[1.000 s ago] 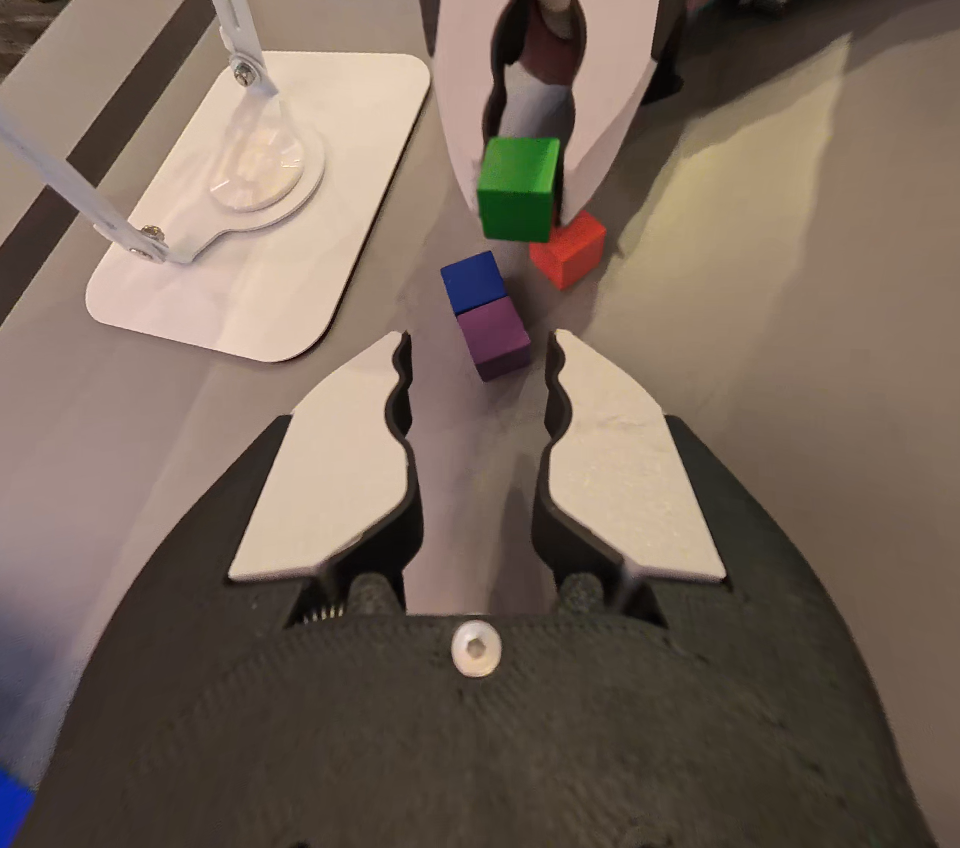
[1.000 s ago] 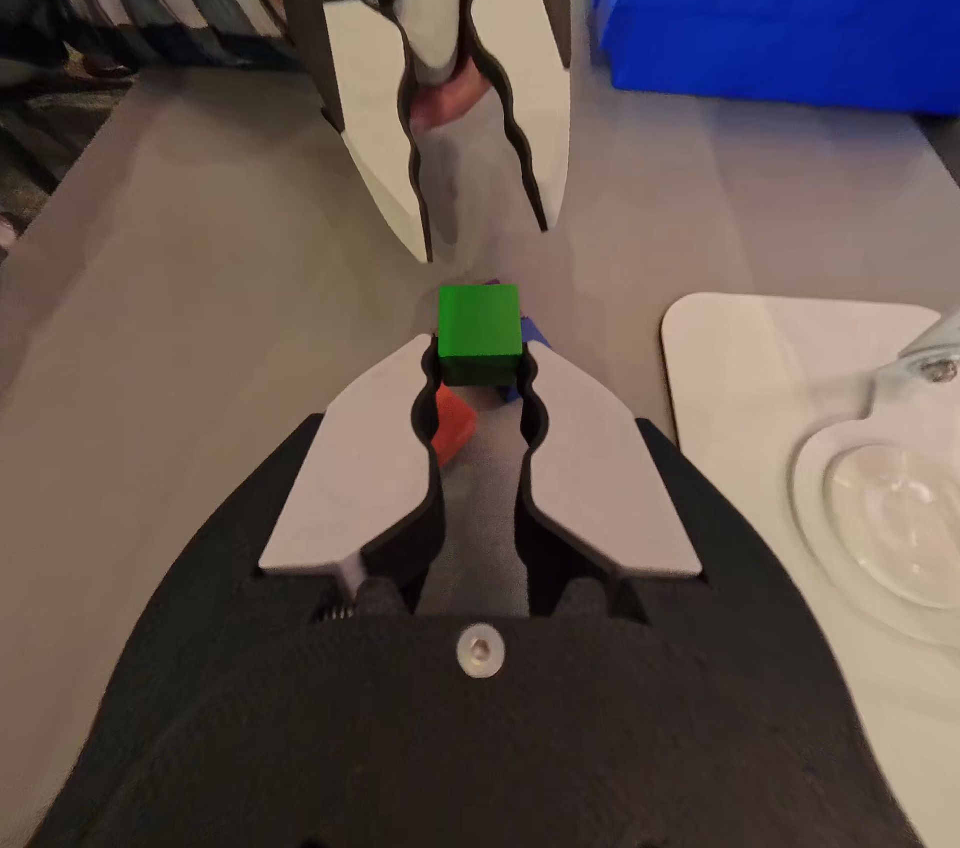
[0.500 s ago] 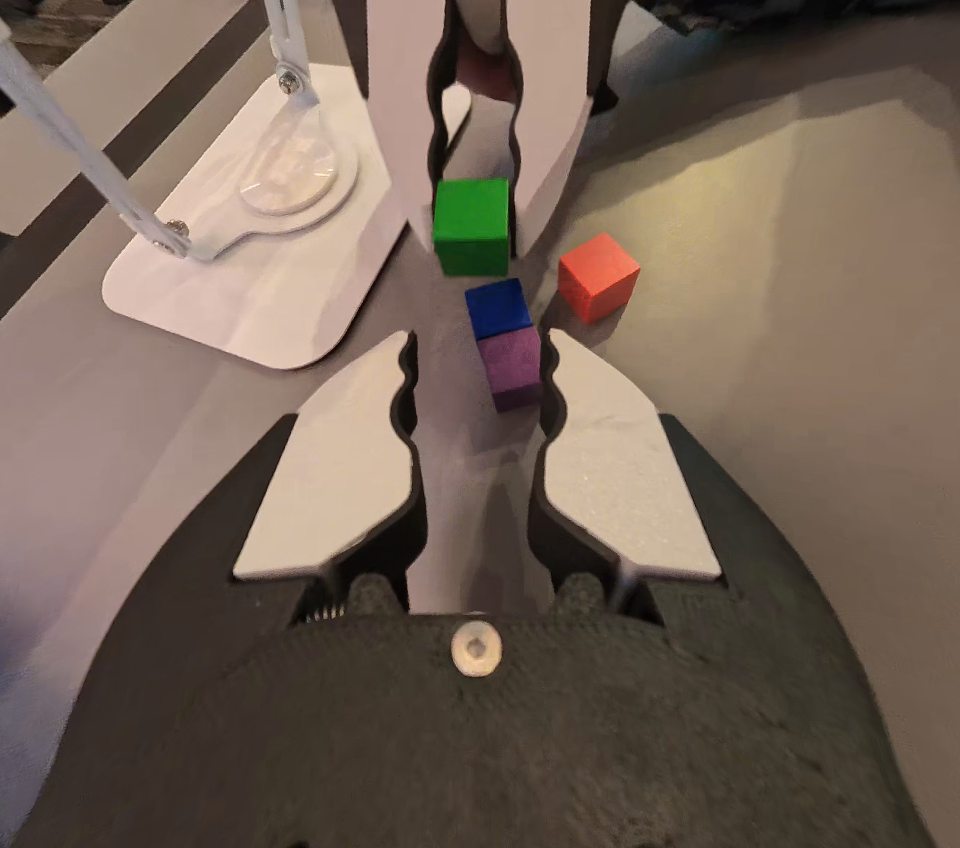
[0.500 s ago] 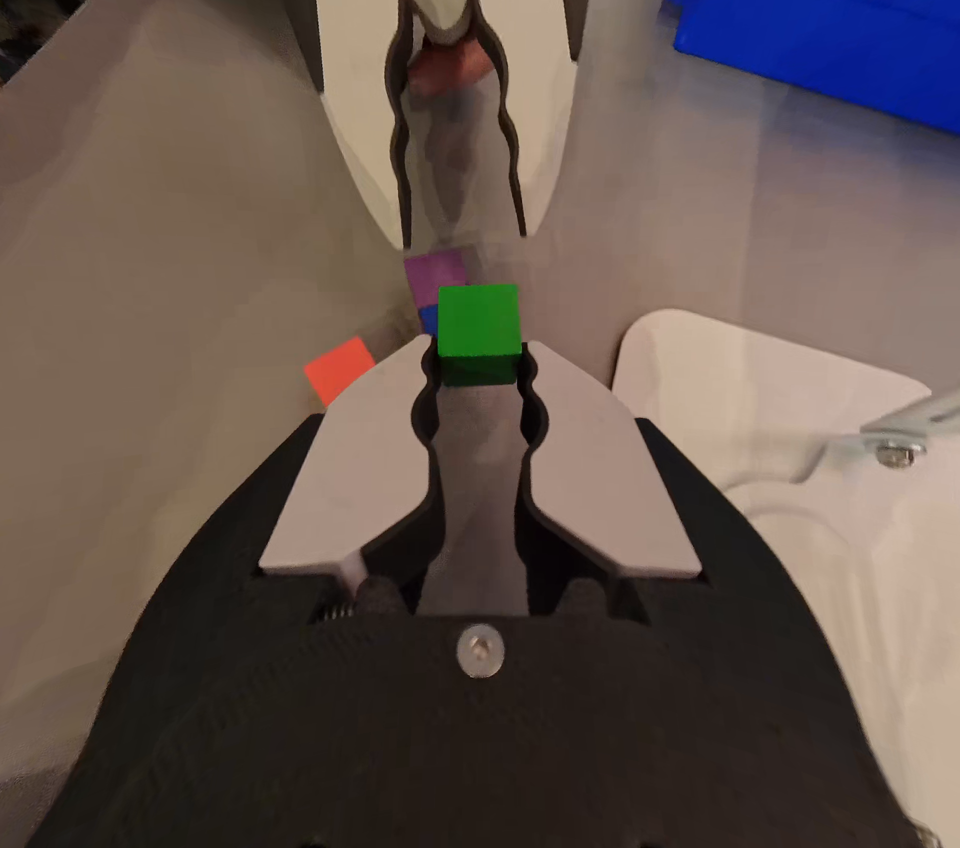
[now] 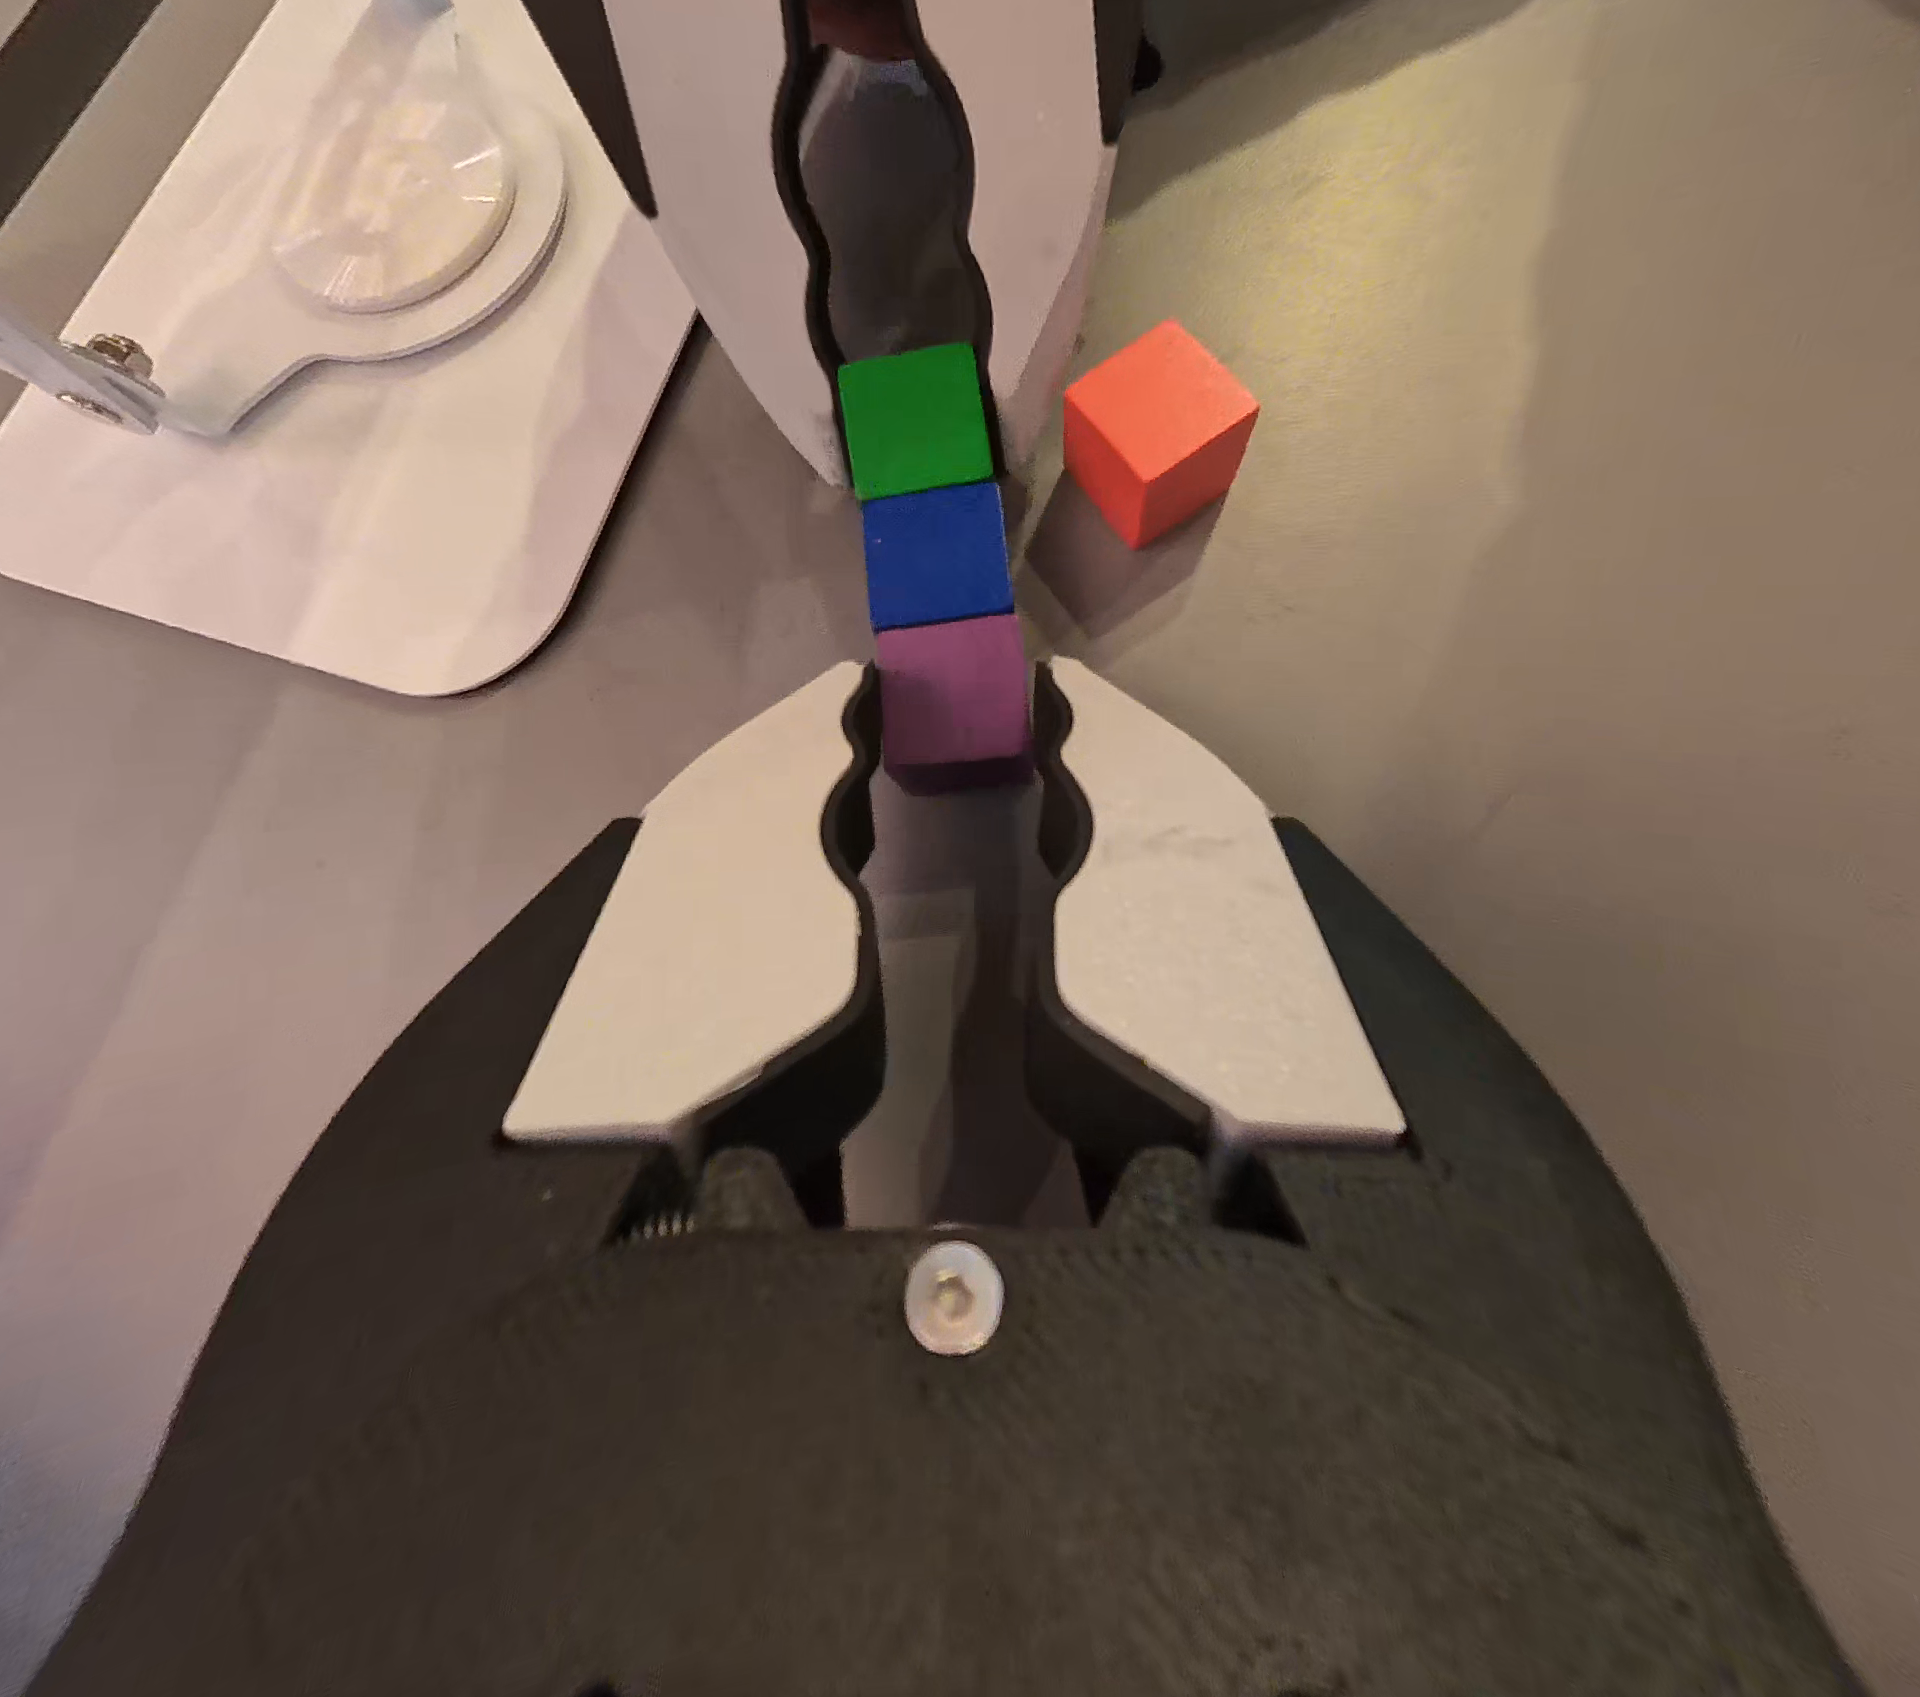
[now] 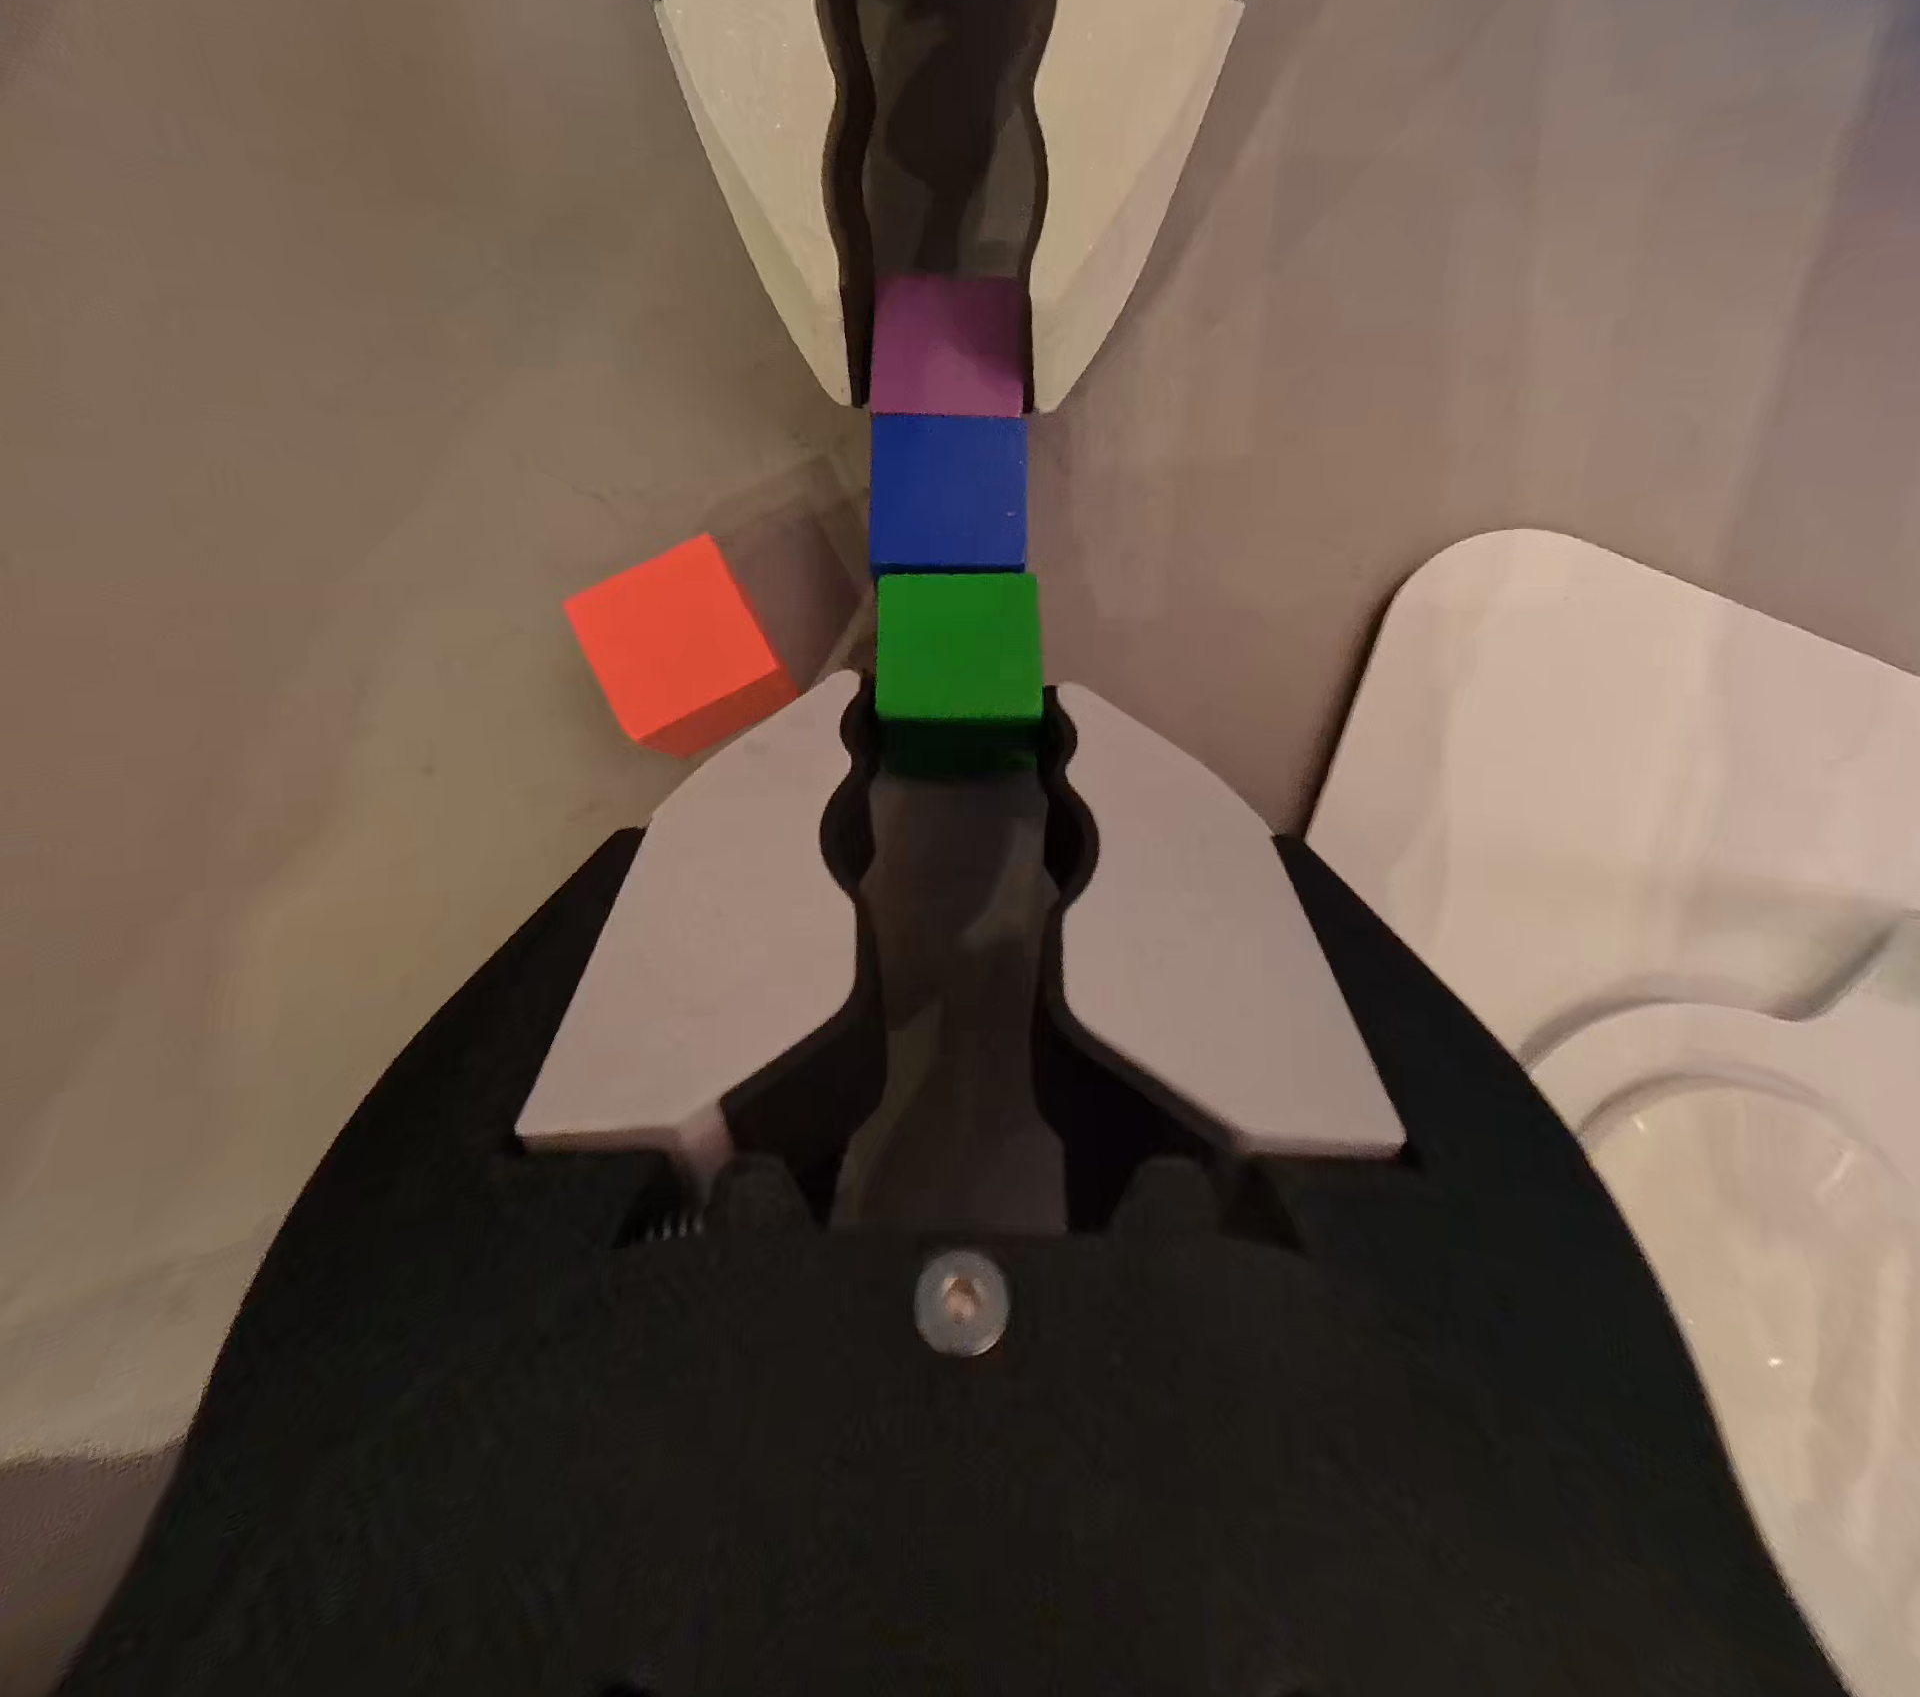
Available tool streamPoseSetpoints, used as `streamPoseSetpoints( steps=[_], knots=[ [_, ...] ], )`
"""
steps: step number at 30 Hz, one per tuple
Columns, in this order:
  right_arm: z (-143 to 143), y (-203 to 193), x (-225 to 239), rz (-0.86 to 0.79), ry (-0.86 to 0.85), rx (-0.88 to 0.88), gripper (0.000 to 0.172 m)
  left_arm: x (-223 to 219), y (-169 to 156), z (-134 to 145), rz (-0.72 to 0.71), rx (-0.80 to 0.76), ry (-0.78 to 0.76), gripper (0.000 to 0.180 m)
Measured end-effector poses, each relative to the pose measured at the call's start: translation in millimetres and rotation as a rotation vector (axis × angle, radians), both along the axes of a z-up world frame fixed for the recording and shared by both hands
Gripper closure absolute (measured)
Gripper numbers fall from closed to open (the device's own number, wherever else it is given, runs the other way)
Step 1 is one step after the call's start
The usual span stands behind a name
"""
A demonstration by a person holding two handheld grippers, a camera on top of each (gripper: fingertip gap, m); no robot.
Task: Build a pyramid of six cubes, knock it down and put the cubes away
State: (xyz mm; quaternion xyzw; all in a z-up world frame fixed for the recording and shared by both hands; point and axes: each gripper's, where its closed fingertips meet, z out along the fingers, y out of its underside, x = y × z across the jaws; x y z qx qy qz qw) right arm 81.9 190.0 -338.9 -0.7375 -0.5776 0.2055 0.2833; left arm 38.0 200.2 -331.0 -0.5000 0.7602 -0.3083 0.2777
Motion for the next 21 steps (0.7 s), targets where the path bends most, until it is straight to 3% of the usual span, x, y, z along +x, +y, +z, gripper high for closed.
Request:
streamPoseSetpoints(
  steps=[6, 8, 10, 15, 17, 21],
  knots=[
    [2, -2, 0, -0.004, 0.012, -0.008, 0.135, -2, -1, -3, -0.011, 0.008, 0.024, 0.143],
    [4, -2, 0, -0.006, 0.026, -0.007, 0.143, -3, 0, -5, -0.007, 0.011, 0.03, 0.144],
    [4, -2, -3, 0.0, 0.034, -0.008, 0.143, -2, 0, -3, -0.007, 0.012, 0.021, 0.153],
    [5, -2, -4, 0.0, 0.031, 0.0, 0.143, 0, 2, -4, -0.003, 0.019, 0.023, 0.153],
    [7, 0, -1, -0.018, 0.033, -0.002, 0.131, 1, 2, -4, 0.001, 0.021, 0.02, 0.143],
    [31, -8, 1, -0.007, 0.087, 0.024, 0.132, -6, 6, 4, 0.013, 0.001, -0.001, 0.135]
  ],
)
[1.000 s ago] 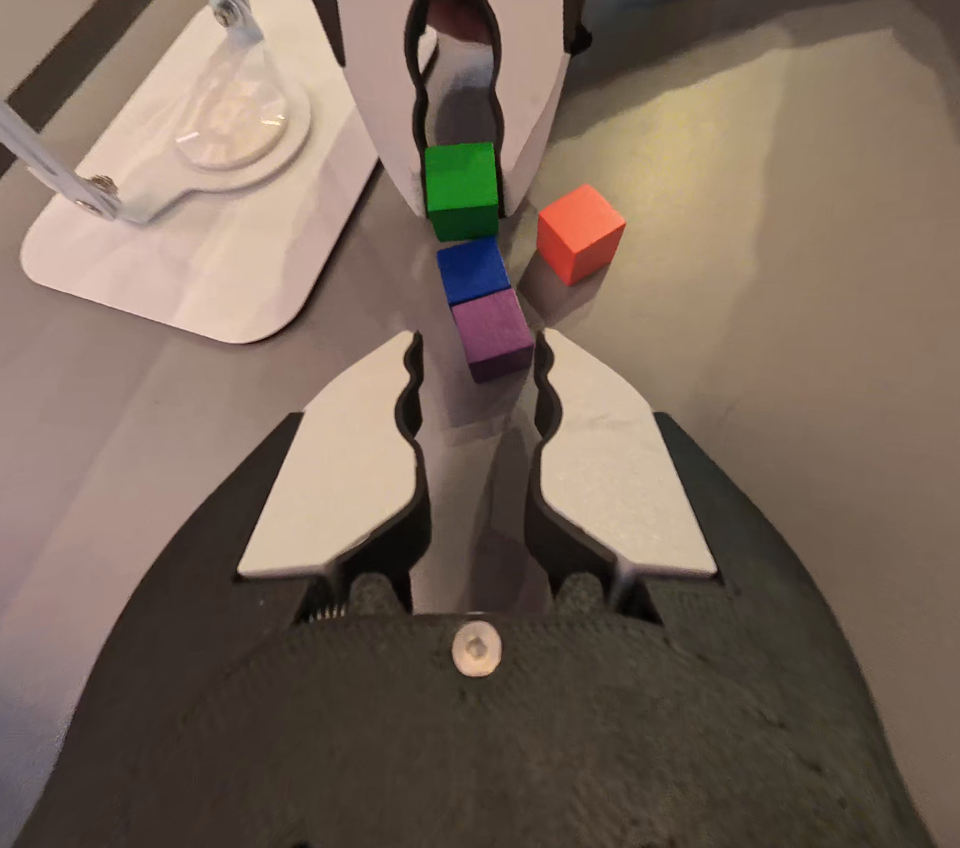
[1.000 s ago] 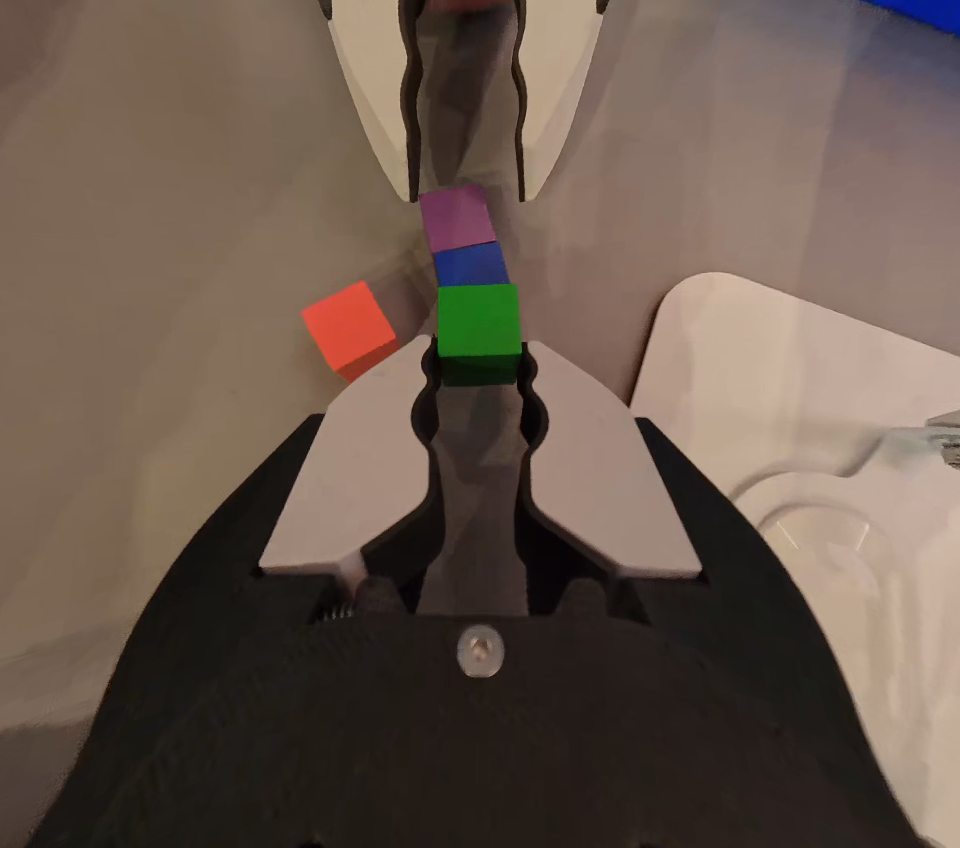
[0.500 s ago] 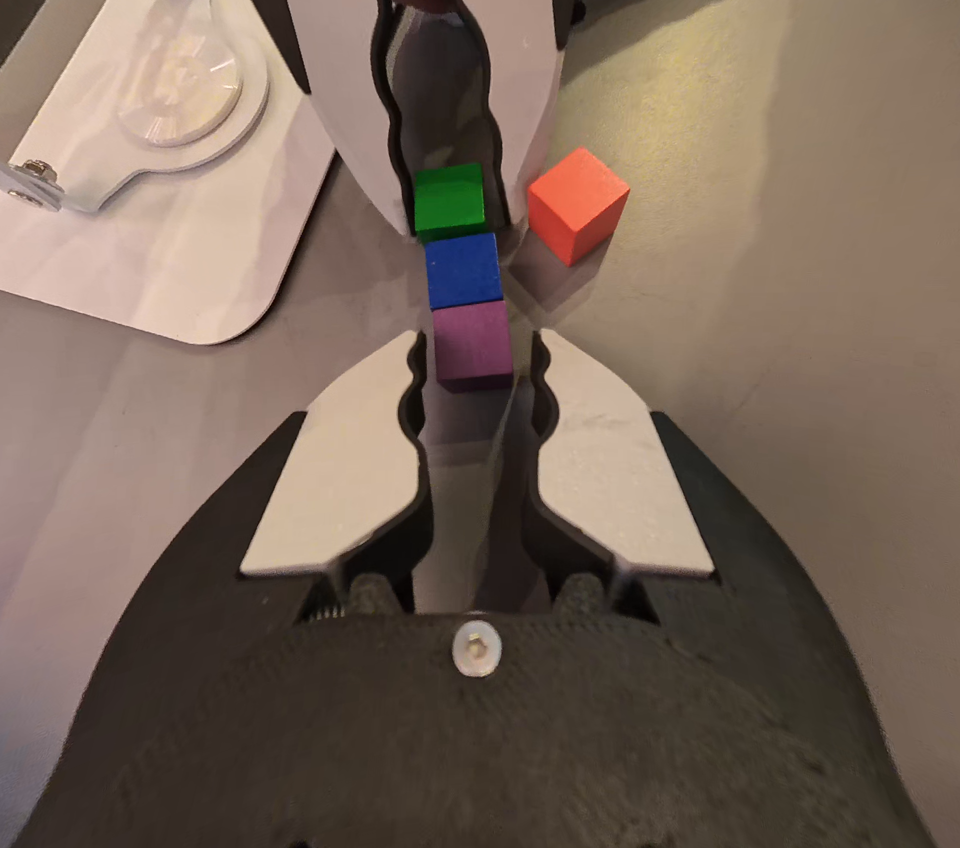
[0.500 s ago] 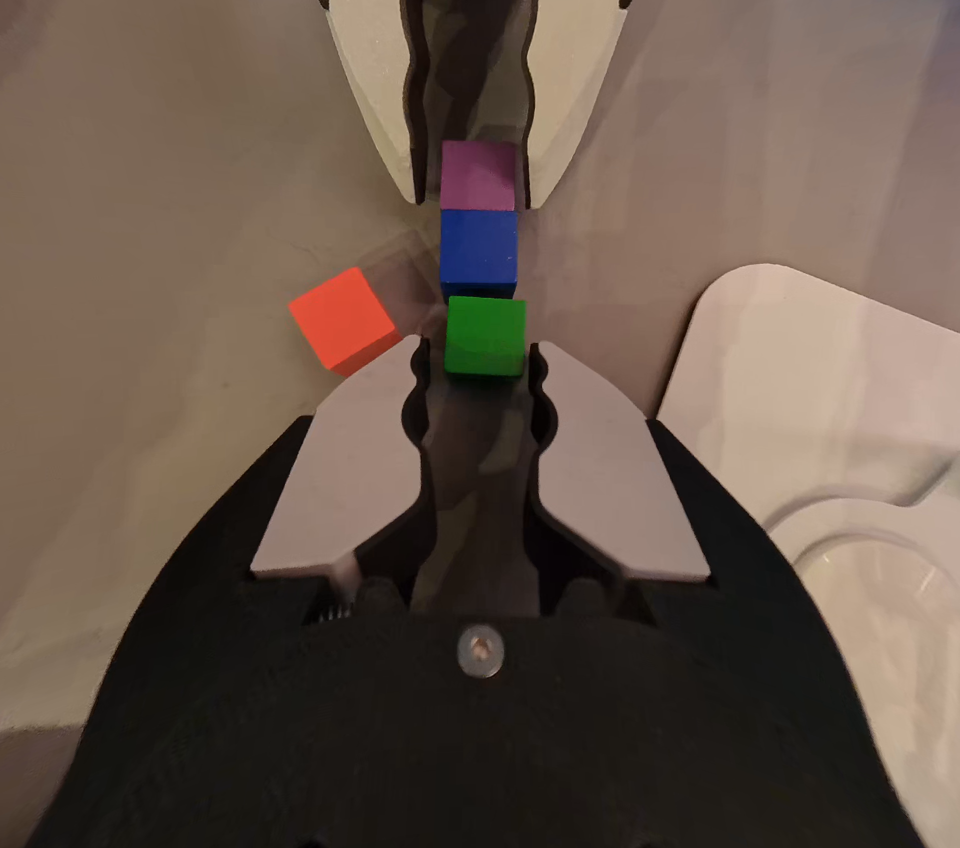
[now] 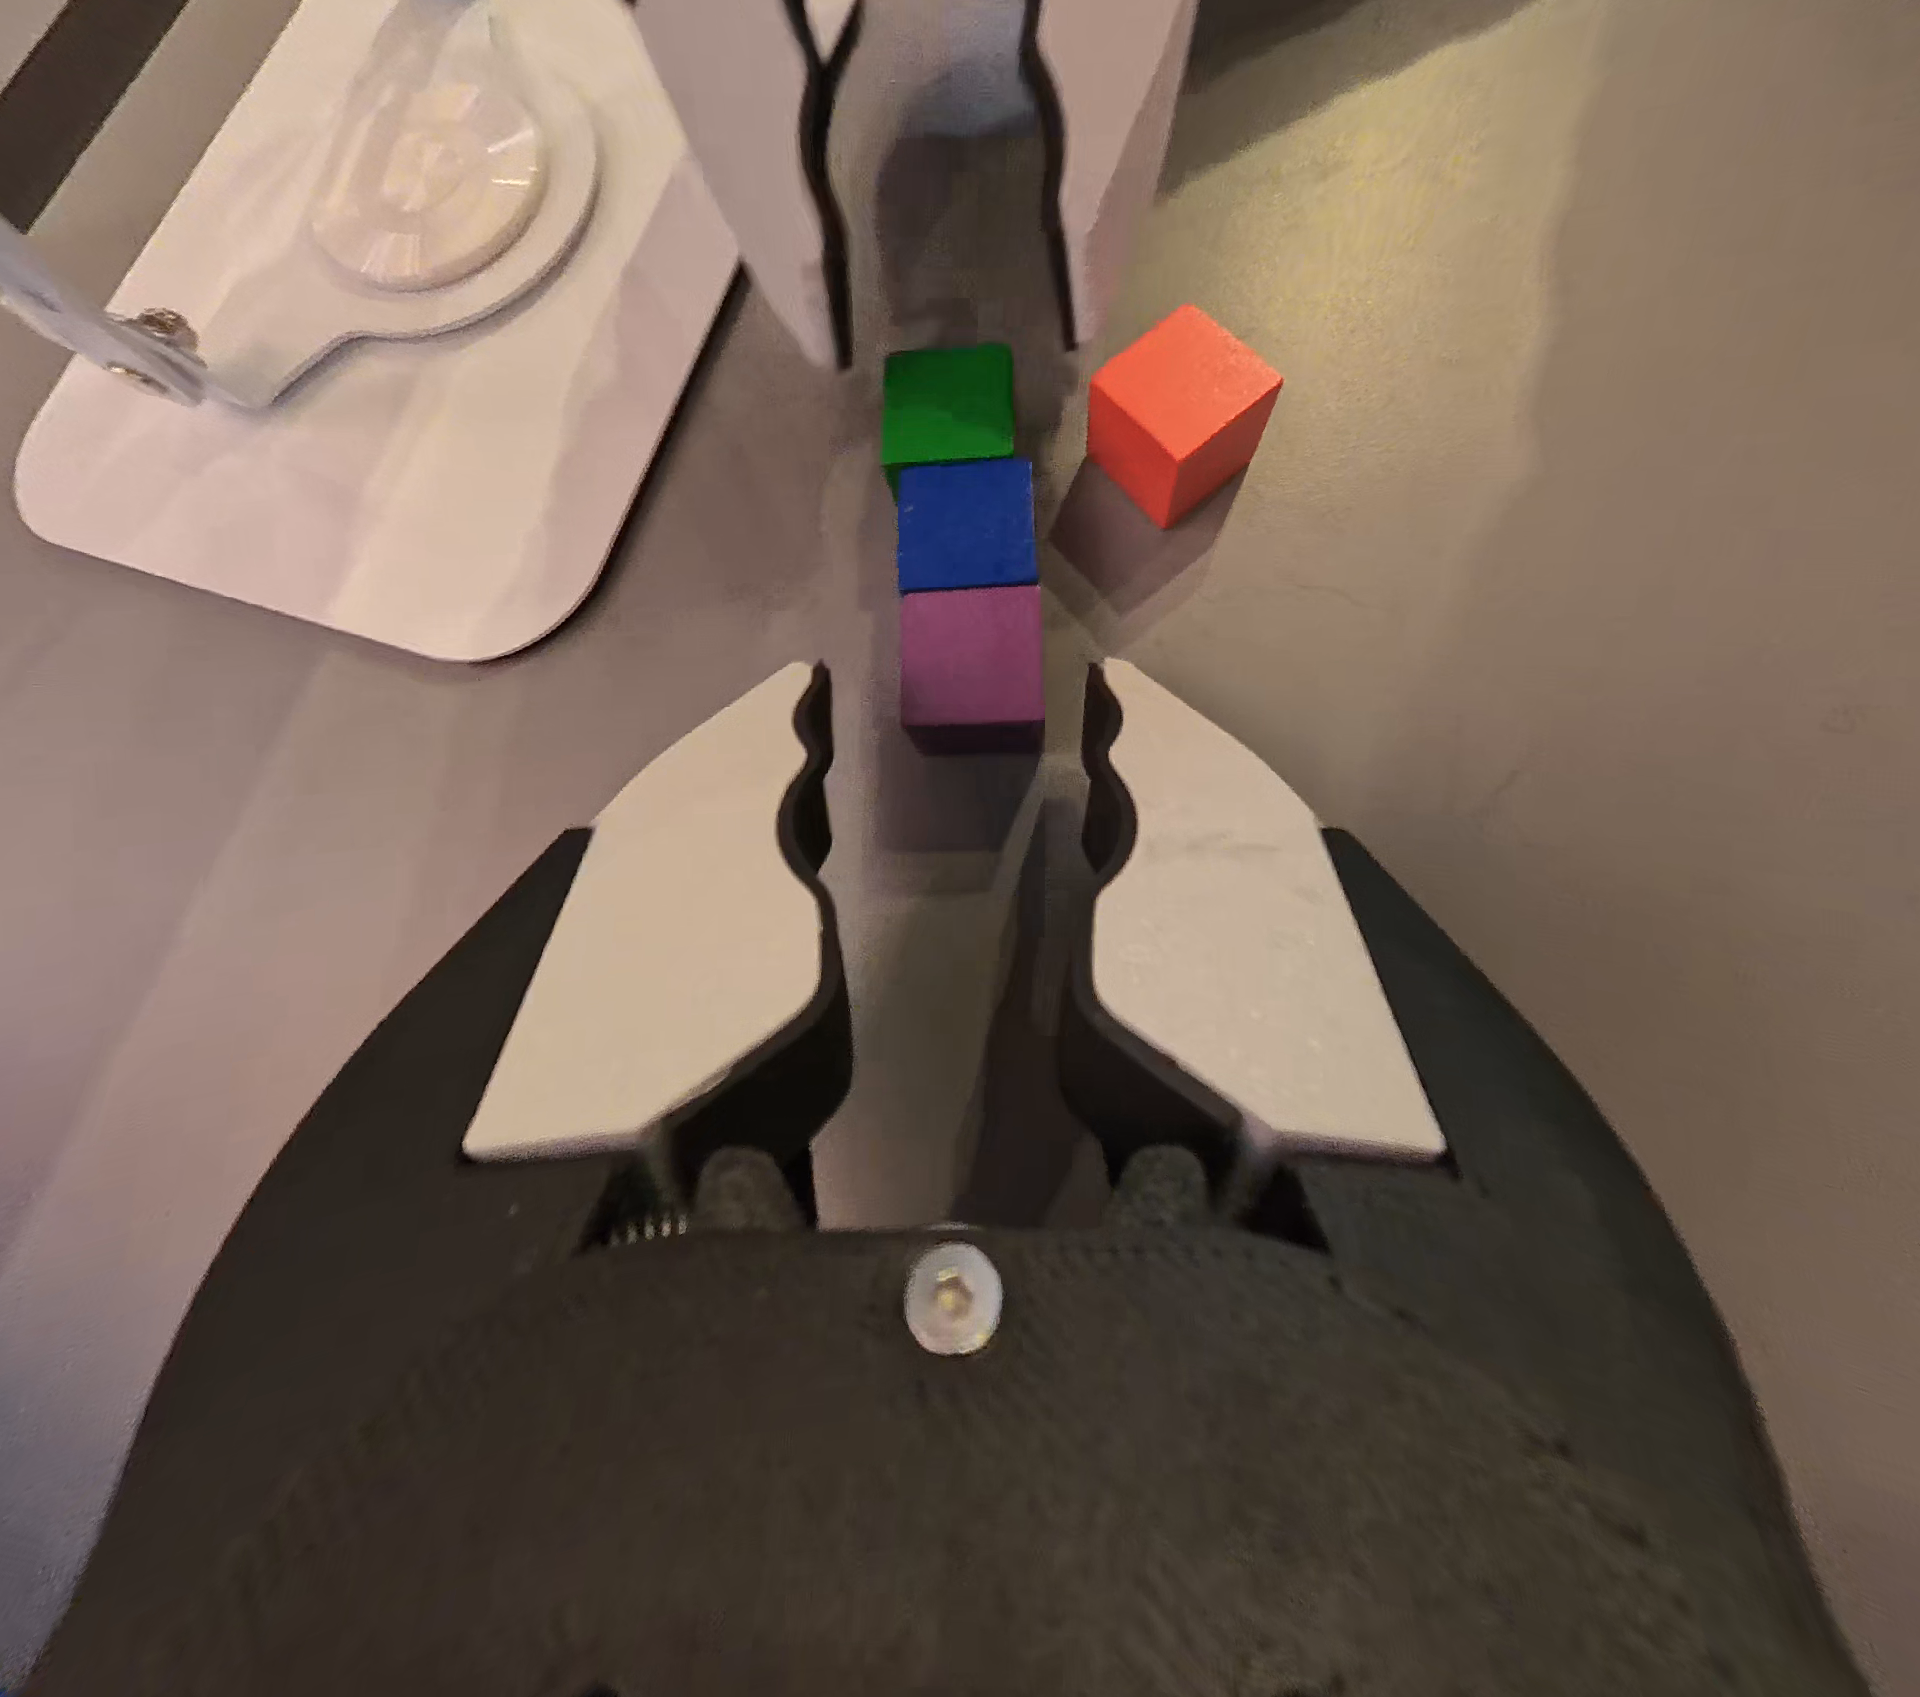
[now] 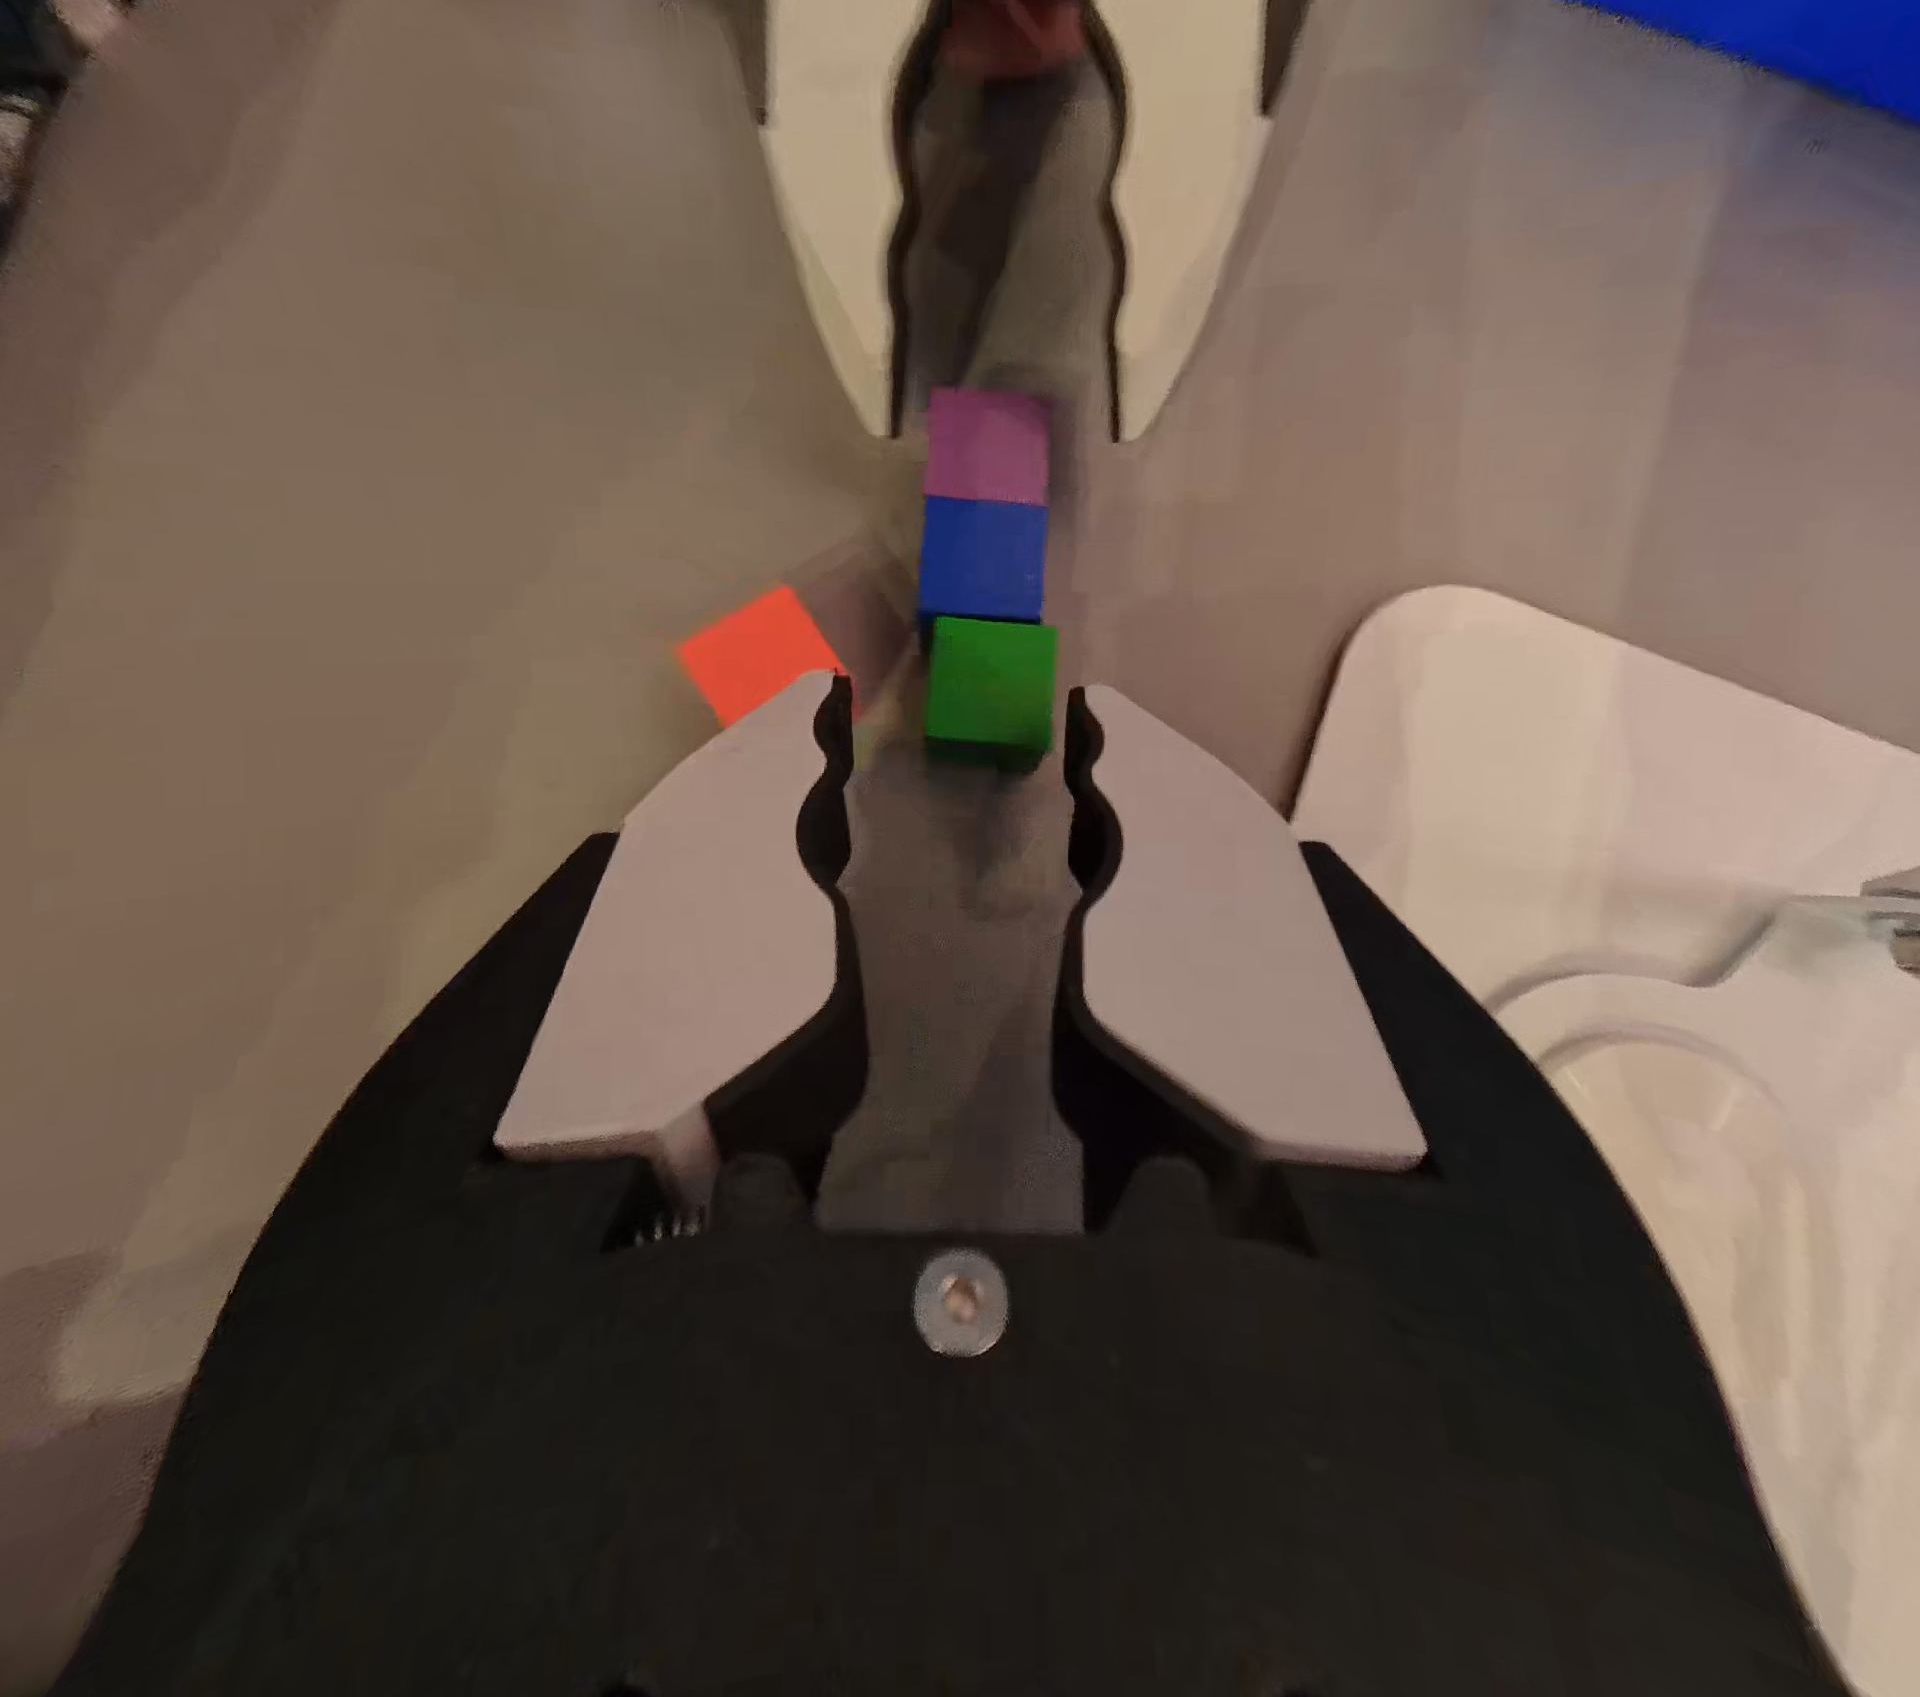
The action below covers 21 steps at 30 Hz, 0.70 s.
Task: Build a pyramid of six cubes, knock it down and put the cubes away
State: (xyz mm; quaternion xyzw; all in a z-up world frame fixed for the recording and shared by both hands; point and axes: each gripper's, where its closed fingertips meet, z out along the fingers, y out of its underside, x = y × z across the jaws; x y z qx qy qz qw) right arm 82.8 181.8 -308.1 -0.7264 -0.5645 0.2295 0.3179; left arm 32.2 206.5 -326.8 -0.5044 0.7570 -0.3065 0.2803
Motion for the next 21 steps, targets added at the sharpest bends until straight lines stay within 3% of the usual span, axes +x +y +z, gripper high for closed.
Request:
streamPoseSetpoints(
  steps=[3, 8, 10, 13, 17, 21],
  knots=[
    [7, -25, -9, 0.102, -0.003, -0.024, 0.132, -3, 2, 2, 0.005, -0.025, -0.01, 0.138],
    [-14, -41, -23, 0.196, -0.099, -0.058, 0.126, 1, -1, -9, -0.015, 0.017, 0.033, 0.14],
    [-22, -42, -23, 0.204, -0.128, -0.068, 0.14, 2, -2, -9, -0.016, 0.014, 0.035, 0.142],
    [-19, -42, -23, 0.217, -0.113, -0.071, 0.143, 2, -2, -10, -0.016, 0.014, 0.037, 0.142],
    [9, -27, -26, 0.145, -0.017, -0.031, 0.143, 4, -3, -8, -0.012, 0.007, 0.03, 0.14],
    [6, -2, -15, 0.036, -0.052, -0.002, 0.144, 8, -4, -9, -0.019, 0.018, 0.035, 0.144]
  ],
)
